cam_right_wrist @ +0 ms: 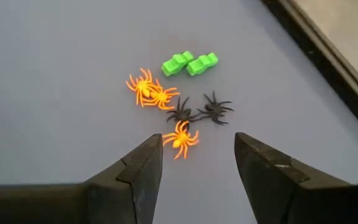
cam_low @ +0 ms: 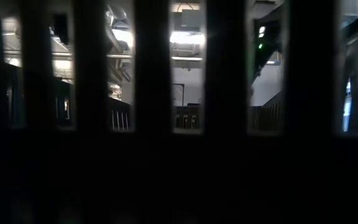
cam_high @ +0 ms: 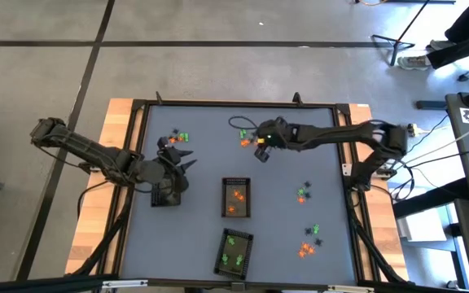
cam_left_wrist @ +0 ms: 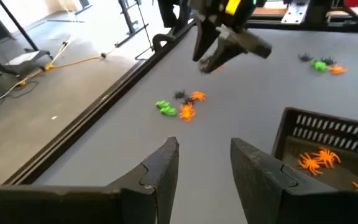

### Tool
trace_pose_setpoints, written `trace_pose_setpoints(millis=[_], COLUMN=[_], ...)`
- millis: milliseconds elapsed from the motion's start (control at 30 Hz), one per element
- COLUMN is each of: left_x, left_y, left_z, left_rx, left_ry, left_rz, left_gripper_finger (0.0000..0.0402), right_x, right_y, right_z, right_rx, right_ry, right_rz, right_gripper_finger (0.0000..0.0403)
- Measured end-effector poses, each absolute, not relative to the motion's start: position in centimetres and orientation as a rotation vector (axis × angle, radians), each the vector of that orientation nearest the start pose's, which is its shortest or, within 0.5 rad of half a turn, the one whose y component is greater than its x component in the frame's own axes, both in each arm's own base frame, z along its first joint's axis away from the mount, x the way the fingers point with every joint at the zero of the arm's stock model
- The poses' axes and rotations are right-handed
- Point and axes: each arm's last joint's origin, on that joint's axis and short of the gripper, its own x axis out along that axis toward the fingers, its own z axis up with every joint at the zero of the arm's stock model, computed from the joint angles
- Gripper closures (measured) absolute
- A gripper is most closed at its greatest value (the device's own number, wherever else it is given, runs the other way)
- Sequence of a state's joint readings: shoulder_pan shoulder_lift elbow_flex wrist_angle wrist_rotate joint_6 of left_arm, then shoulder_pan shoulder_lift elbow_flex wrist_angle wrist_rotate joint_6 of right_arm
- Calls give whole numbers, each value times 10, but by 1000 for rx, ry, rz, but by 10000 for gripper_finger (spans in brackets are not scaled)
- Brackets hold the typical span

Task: Sort Halloween decoration
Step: Put the orange spider toy into the top right black basket

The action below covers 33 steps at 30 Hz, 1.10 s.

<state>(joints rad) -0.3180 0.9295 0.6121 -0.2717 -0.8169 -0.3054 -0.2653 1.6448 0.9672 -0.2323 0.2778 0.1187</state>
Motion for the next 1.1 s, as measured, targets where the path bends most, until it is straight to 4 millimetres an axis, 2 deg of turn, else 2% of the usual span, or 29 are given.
trace_pose_setpoints(millis=[200,367,567,733,833,1100], left_x=[184,184,184,184,184,184], left_y=[-39,-39,-39,-39,-39,-39], left_z=[246,246,246,246,246,246], left_rx=[22,23,24,24,24,24], left_ry=[430,431,433,432,432,432], left_rz=[528,528,527,528,527,527], left_gripper_finger=[264,264,264,264,264,264], right_x=[323,325,326,326,326,322], right_y=[-100,-112,-124,-126,-126,-125], right_z=[155,138,123,118,119,131], right_rx=[97,125,158,165,165,160], right_ry=[947,962,973,985,985,972], right_rz=[-541,-547,-552,-545,-541,-547], right_gripper_finger=[206,206,206,211,240,357])
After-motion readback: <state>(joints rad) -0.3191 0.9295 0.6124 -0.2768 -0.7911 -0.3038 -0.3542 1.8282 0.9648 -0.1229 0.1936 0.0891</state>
